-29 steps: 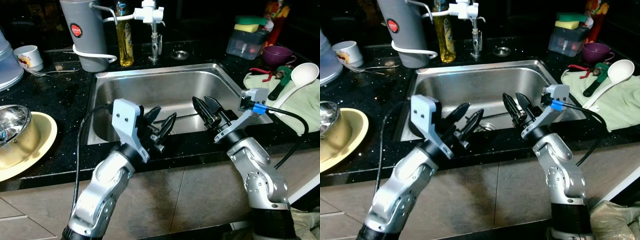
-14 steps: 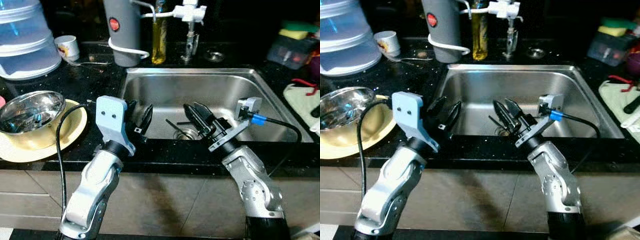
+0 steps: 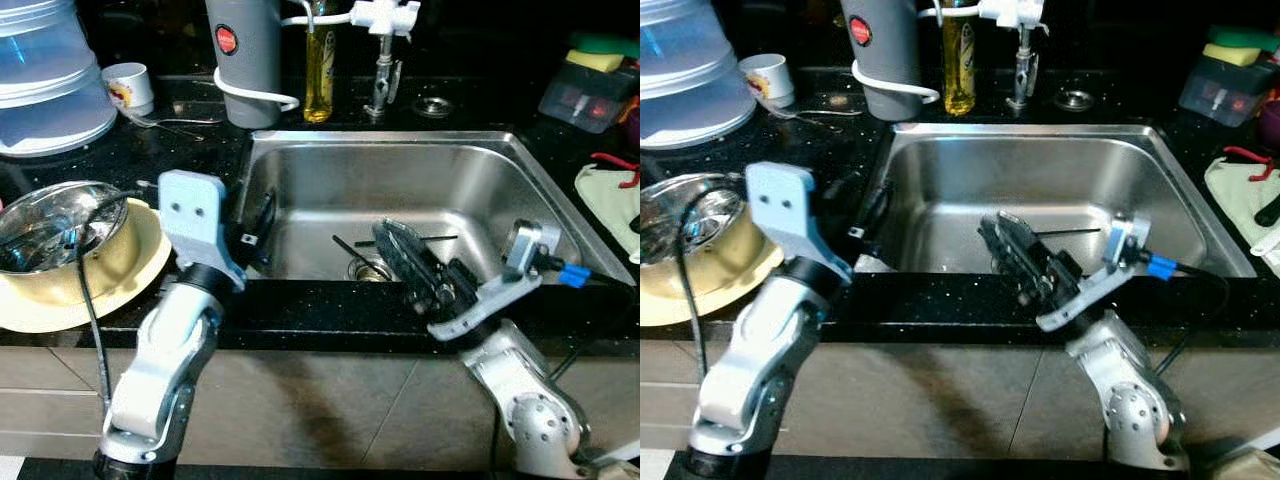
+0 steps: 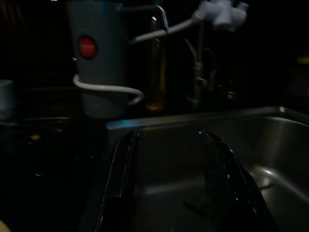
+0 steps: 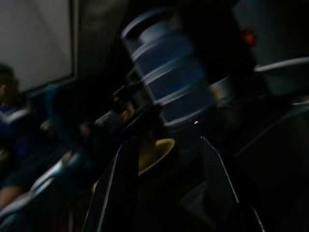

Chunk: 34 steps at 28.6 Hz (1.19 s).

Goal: Kitchen organization

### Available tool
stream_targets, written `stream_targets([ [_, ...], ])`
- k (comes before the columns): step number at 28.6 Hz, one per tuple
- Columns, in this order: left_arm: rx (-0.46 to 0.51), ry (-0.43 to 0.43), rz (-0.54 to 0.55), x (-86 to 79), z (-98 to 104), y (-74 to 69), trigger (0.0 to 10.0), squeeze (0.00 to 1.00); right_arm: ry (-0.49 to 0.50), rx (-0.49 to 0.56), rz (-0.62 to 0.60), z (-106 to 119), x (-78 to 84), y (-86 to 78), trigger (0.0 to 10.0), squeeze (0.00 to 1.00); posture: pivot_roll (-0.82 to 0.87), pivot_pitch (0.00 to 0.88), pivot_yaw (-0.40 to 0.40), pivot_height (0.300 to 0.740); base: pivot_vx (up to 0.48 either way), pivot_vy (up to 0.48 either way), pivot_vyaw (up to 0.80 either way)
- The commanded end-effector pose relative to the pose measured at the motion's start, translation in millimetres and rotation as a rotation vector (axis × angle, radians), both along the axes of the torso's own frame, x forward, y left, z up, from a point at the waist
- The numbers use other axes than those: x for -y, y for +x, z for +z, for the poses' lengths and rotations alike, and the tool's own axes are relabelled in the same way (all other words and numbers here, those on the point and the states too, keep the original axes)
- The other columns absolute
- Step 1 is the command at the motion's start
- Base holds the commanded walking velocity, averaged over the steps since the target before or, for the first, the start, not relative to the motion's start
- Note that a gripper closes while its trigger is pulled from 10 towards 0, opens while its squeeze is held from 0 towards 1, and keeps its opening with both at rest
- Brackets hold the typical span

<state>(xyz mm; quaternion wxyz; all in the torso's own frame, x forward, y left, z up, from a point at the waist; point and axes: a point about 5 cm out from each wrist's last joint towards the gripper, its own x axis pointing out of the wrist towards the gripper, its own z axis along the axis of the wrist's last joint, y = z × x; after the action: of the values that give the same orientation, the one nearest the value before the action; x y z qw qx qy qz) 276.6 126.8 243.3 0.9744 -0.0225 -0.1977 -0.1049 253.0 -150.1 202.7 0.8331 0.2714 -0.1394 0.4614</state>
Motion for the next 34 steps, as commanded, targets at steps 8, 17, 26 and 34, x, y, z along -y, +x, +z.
stream_targets([
  [8, 0.005, -0.013, 0.052, -10.5, 10, -7.1, 10.0, 0.0, -0.202, 0.034, 0.001, 0, 9.6, -1.2, 10.0, 0.0, 0.01, 0.083, -0.018, 0.74, 0.0, 0.0, 0.0],
  [17, -0.061, -0.165, 0.002, -10.7, 17, -6.6, 10.0, 0.0, -0.223, 0.068, -0.009, 2, 10.9, 4.1, 10.0, 0.0, 0.03, 0.069, -0.024, 0.74, 0.0, 0.0, 0.71],
  [26, -0.086, -0.155, -0.108, -7.6, 43, -1.1, 10.0, 0.0, -0.261, 0.077, -0.017, 3, 11.3, 8.4, 10.0, 0.0, 0.03, 0.074, -0.029, 0.74, 0.0, 0.0, 0.73],
  [34, -0.038, -0.016, -0.369, 5.7, 60, -13.0, 10.0, 0.0, -0.249, 0.058, -0.032, 1, 10.9, 13.5, 10.0, 0.0, 0.03, 0.074, -0.028, 0.74, 0.0, 0.0, 0.0],
])
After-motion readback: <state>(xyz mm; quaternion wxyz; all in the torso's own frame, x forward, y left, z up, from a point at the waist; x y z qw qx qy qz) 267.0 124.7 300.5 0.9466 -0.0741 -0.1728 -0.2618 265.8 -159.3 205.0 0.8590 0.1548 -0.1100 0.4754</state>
